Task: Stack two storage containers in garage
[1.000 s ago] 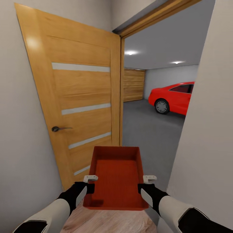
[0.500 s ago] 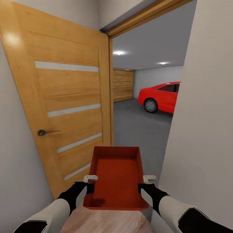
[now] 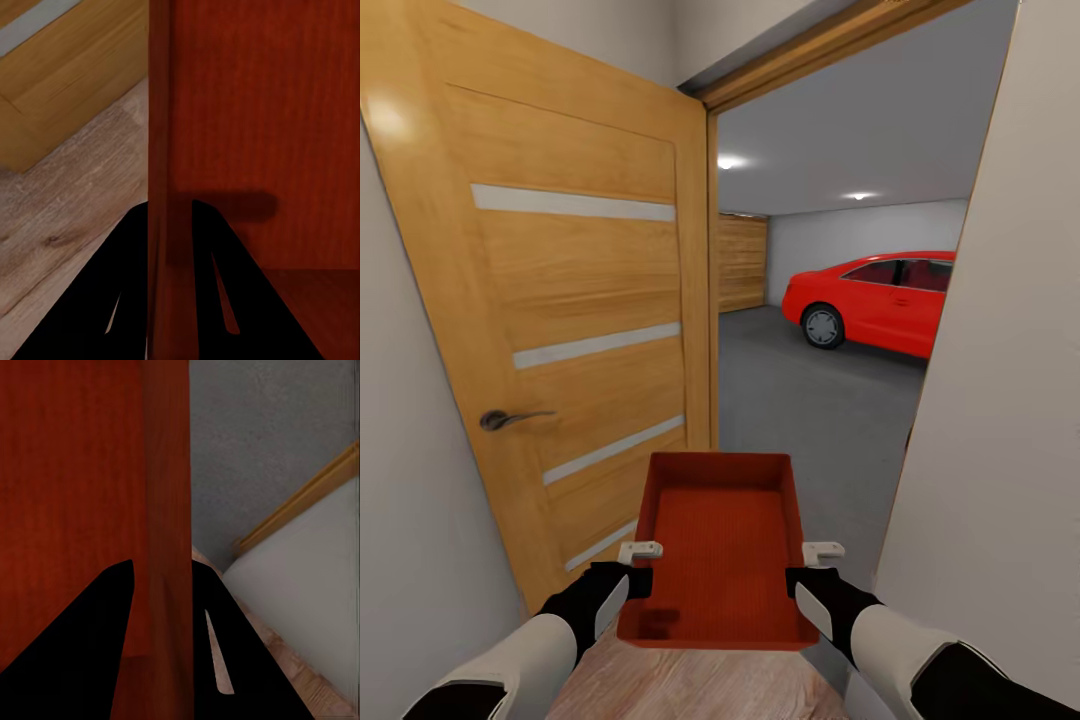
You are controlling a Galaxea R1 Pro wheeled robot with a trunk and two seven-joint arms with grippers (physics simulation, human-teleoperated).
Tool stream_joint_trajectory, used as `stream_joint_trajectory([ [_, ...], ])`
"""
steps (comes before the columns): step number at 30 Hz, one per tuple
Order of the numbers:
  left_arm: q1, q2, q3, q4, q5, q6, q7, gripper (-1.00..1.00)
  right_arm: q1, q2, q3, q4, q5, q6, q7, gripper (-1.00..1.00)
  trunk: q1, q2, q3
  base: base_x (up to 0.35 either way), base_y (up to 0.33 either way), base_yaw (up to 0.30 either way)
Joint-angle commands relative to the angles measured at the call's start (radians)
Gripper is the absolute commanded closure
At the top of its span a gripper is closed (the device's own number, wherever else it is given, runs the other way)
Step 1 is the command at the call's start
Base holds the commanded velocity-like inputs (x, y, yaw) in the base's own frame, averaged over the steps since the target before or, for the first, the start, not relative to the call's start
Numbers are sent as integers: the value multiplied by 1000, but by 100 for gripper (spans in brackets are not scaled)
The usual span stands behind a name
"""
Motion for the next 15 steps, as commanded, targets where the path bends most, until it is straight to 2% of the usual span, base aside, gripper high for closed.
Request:
stream_joint_trajectory([
  [1, 0, -7, 6, 0, -20, 8, 11, 100, -1, 3, 16, -2, 25, 7, -9, 100, 0, -2, -2, 3, 5, -239],
  [11, 0, -6, 6, -1, -20, 8, 11, 100, -1, 3, 16, -2, 25, 7, -9, 100, 0, -2, -2, 0, 1, -243],
  [15, 0, -6, 5, 0, -20, 8, 11, 100, -2, 3, 16, -2, 25, 7, -9, 100, 0, -2, -2, 0, 0, -95],
])
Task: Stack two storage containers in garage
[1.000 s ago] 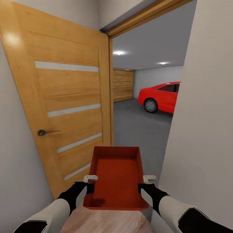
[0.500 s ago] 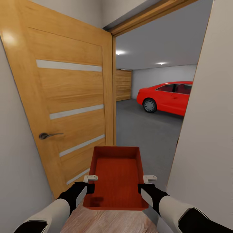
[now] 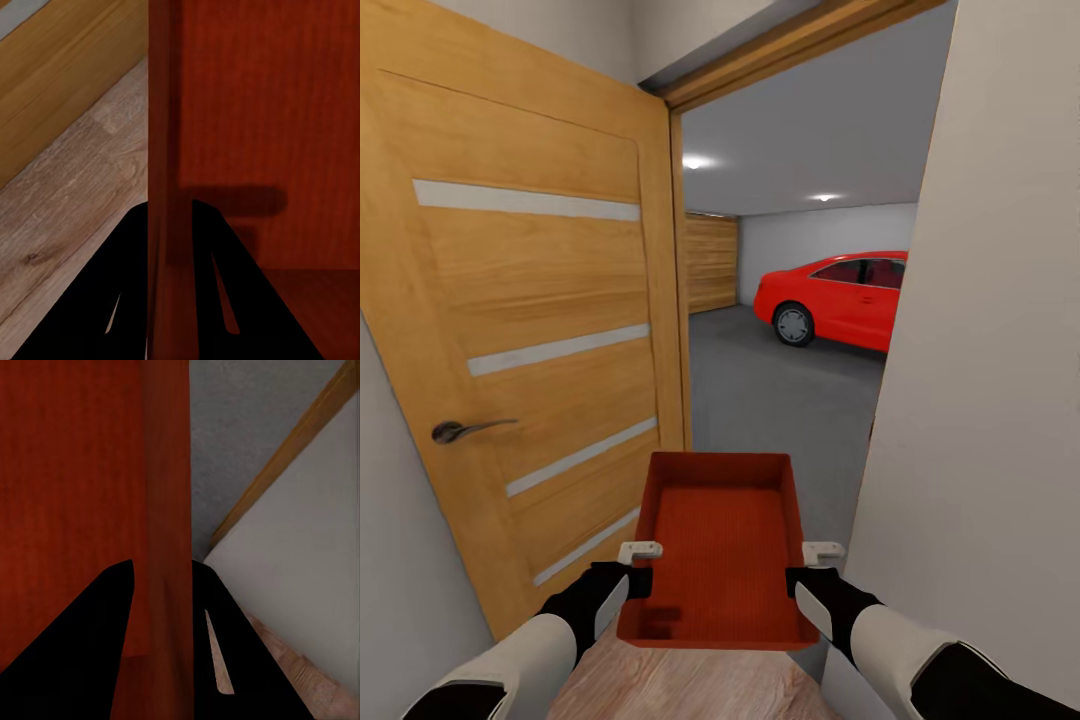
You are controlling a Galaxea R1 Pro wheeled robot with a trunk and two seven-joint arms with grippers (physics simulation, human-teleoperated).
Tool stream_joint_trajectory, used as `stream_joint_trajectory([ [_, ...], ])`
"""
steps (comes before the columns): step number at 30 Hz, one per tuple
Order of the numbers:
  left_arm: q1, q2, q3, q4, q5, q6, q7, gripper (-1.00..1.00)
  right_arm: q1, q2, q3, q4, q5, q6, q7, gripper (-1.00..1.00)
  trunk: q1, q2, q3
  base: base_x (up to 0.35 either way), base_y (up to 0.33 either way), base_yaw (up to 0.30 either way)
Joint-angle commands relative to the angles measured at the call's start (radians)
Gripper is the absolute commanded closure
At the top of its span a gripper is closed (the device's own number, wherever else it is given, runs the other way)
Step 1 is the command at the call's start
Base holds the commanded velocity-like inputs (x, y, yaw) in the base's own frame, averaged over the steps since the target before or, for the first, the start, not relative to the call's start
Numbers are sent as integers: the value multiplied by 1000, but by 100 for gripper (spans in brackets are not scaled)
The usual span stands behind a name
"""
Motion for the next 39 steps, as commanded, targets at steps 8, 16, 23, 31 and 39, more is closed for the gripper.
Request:
stream_joint_trajectory([
  [8, 0, -6, 6, 0, -17, 9, 11, 100, -1, 3, 14, -3, 27, 8, -9, 100, 0, -2, -2, 126, 149, -6],
  [16, 0, -6, 5, 1, -19, 8, 11, 100, -1, 3, 14, -3, 27, 7, -9, 100, 0, -2, -1, 178, 214, -48],
  [23, 0, -7, 5, 1, -19, 8, 11, 100, -1, 3, 14, -3, 27, 7, -9, 100, 0, -2, 1, 21, 22, -221],
  [31, 0, -6, 5, 1, -20, 8, 11, 100, -1, 3, 14, -3, 27, 8, -9, 100, 0, -2, 4, 1, 1, -237],
  [39, 0, -7, 5, 1, -18, 9, 11, 100, -1, 3, 14, -3, 26, 8, -9, 100, 0, -2, 5, 13, 92, -149],
])
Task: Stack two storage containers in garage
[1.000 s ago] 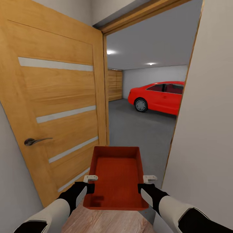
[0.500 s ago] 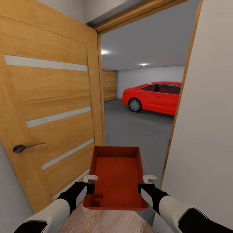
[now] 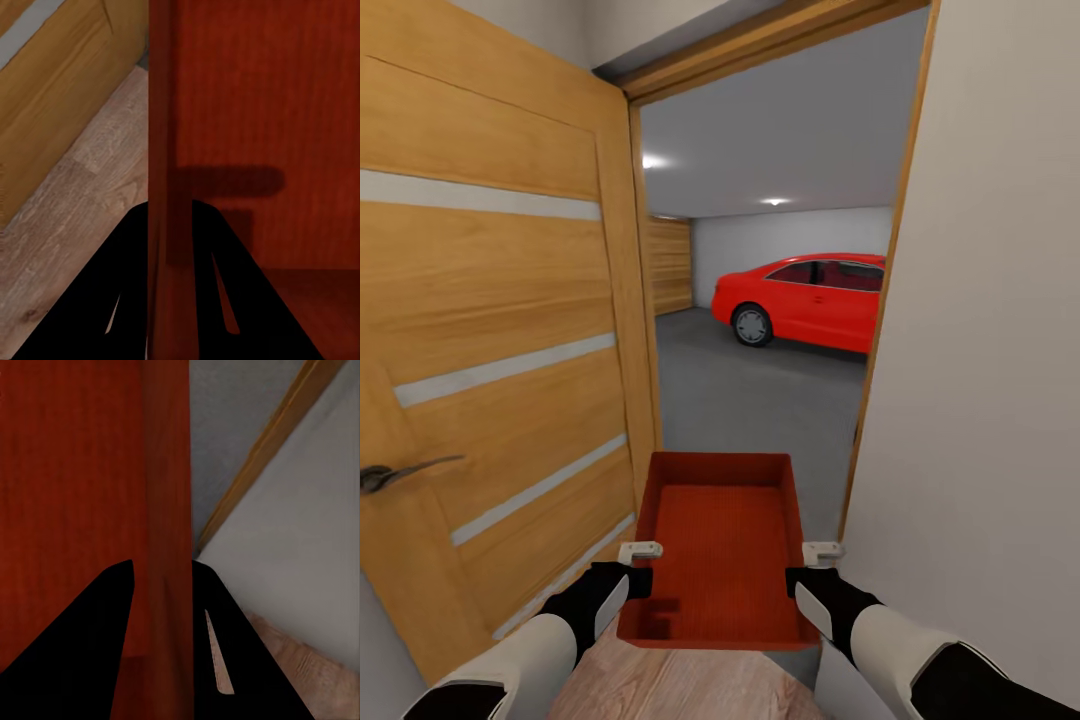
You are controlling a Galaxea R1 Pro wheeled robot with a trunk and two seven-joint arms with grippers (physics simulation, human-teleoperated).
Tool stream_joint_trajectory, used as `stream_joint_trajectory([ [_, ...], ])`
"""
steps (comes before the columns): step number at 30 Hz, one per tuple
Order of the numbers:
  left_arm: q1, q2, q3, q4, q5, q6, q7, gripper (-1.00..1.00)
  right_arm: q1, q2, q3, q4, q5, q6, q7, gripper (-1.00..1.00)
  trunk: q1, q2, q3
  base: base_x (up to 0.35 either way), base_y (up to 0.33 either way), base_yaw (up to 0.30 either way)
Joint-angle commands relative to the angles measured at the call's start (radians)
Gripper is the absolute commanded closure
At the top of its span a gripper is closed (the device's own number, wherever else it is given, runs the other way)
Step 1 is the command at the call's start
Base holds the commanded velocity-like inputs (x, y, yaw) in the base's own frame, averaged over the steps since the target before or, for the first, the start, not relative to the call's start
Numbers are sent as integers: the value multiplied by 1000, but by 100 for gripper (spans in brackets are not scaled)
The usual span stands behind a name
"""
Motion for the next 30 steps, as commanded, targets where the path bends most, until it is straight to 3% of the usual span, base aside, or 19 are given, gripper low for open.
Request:
stream_joint_trajectory([
  [1, 0, -7, 5, 0, -17, 7, 10, 100, -1, 3, 14, -2, 28, 7, -9, 100, 0, -2, -2, 65, 272, -19],
  [17, 0, -9, 5, 0, -20, 6, 10, 100, -1, 3, 14, -2, 27, 6, -9, 100, 0, -2, -2, 66, 296, -2],
  [30, 0, -7, 5, 0, -20, 6, 10, 100, -2, 3, 14, -2, 28, 7, -9, 100, 0, -2, -2, 1, 26, -201],
])
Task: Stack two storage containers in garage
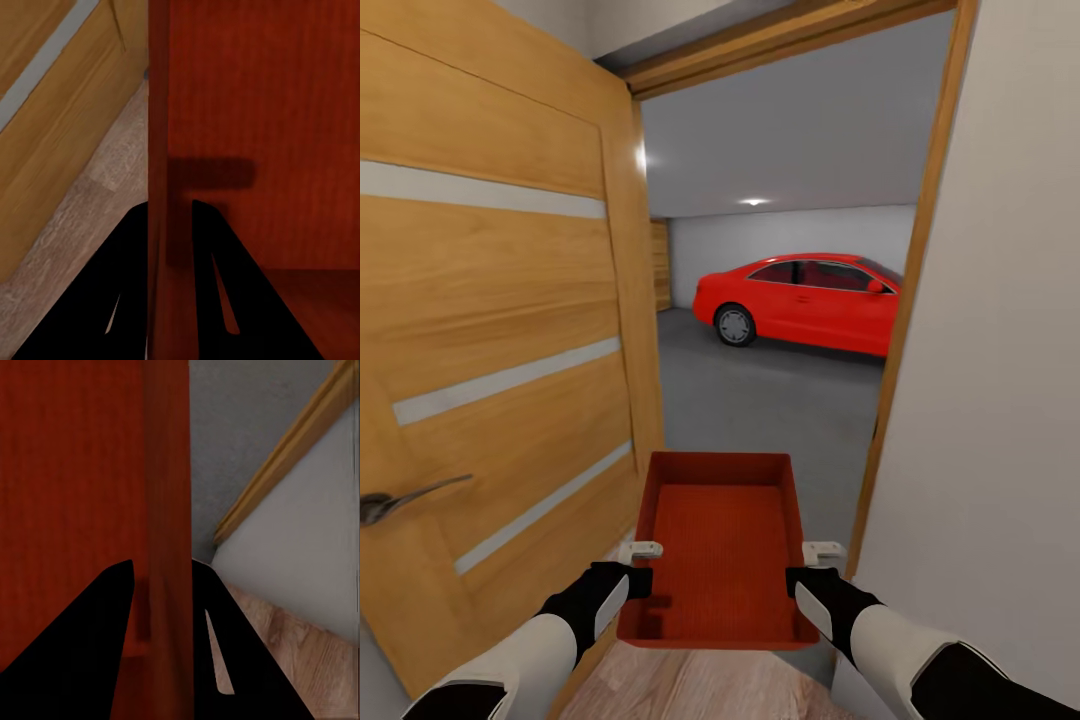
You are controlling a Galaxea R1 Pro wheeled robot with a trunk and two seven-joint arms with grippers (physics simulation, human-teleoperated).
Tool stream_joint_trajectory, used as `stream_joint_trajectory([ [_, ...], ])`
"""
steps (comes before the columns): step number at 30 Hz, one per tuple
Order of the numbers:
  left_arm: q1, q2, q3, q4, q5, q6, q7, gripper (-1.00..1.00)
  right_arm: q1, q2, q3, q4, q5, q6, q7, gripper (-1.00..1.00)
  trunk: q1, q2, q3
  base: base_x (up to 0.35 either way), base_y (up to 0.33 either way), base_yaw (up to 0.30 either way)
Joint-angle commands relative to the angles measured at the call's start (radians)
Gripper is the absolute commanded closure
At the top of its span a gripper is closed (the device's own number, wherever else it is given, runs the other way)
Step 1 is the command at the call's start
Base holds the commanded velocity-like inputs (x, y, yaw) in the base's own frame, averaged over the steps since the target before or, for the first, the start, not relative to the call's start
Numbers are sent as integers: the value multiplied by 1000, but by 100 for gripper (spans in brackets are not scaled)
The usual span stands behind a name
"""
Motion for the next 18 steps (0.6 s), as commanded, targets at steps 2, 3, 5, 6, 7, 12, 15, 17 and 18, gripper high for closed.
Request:
stream_joint_trajectory([
  [2, 0, -7, 5, 0, -20, 8, 11, 100, -1, 3, 16, -2, 25, 7, -9, 100, 0, -2, -2, 0, 0, -238],
  [3, 0, -7, 5, 0, -20, 8, 11, 100, -2, 3, 16, -2, 25, 7, -9, 100, 0, -2, -2, 0, 0, -238],
  [5, 0, -7, 5, 0, -20, 8, 11, 100, -1, 3, 16, -2, 25, 7, -9, 100, 0, -2, -2, 0, 0, -238],
  [6, 0, -7, 5, 0, -20, 8, 11, 100, -1, 3, 16, -2, 25, 7, -9, 100, 0, -2, -2, 0, 0, -238],
  [7, 0, -7, 5, 0, -20, 8, 11, 100, -1, 3, 16, -2, 25, 7, -9, 100, 0, -2, -2, 0, 0, -238],
  [12, 0, -7, 5, 0, -20, 8, 11, 100, -2, 3, 16, -2, 25, 8, -9, 100, 0, -2, -2, 0, 0, -235],
  [15, 0, -7, 5, 0, -20, 8, 11, 100, -1, 3, 16, -2, 25, 8, -9, 100, 0, -2, -2, 14, 16, -137],
  [17, 0, -7, 5, 0, -20, 8, 11, 100, -2, 3, 16, -2, 25, 8, -9, 100, 0, -2, -2, 88, 120, -52],
  [18, 0, -7, 5, 0, -20, 8, 11, 100, -2, 3, 16, -2, 25, 8, -9, 100, 0, -2, -2, 124, 194, -26],
])
